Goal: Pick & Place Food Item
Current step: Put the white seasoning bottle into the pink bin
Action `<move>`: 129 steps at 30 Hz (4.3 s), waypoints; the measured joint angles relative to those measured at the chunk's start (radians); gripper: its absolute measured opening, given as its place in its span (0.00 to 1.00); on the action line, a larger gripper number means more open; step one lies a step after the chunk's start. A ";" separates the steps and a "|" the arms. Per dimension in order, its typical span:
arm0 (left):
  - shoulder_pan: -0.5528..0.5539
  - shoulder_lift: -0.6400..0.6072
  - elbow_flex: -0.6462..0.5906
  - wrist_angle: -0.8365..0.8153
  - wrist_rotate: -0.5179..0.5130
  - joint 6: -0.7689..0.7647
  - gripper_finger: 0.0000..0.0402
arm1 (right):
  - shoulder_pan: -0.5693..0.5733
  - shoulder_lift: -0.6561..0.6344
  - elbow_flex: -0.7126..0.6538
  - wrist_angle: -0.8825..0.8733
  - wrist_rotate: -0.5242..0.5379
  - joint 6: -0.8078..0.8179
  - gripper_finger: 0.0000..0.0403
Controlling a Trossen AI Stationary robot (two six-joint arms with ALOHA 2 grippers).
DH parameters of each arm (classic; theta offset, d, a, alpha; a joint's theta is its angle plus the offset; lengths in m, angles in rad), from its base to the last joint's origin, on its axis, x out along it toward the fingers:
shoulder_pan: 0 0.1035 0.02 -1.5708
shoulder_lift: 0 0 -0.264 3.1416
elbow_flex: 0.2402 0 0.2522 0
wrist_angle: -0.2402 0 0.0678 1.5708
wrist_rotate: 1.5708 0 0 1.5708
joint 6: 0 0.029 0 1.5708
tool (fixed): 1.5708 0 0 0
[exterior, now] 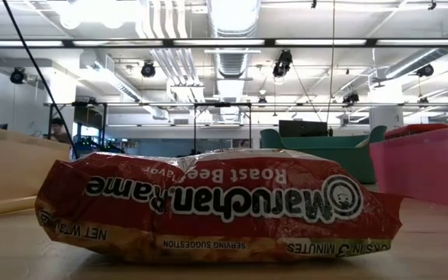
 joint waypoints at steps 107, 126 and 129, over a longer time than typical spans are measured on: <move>0.001 -0.042 0.001 -0.763 0.285 0.040 0.47 | -0.098 0.444 0.925 -1.240 -0.500 -0.037 0.49; 0.002 -0.043 0.001 -0.756 0.290 0.000 0.95 | -0.098 0.427 0.926 -1.340 -0.437 -0.003 0.49; 0.003 -0.043 0.001 -0.758 0.286 -0.015 0.87 | -0.097 0.421 0.927 -1.386 -0.429 0.008 0.49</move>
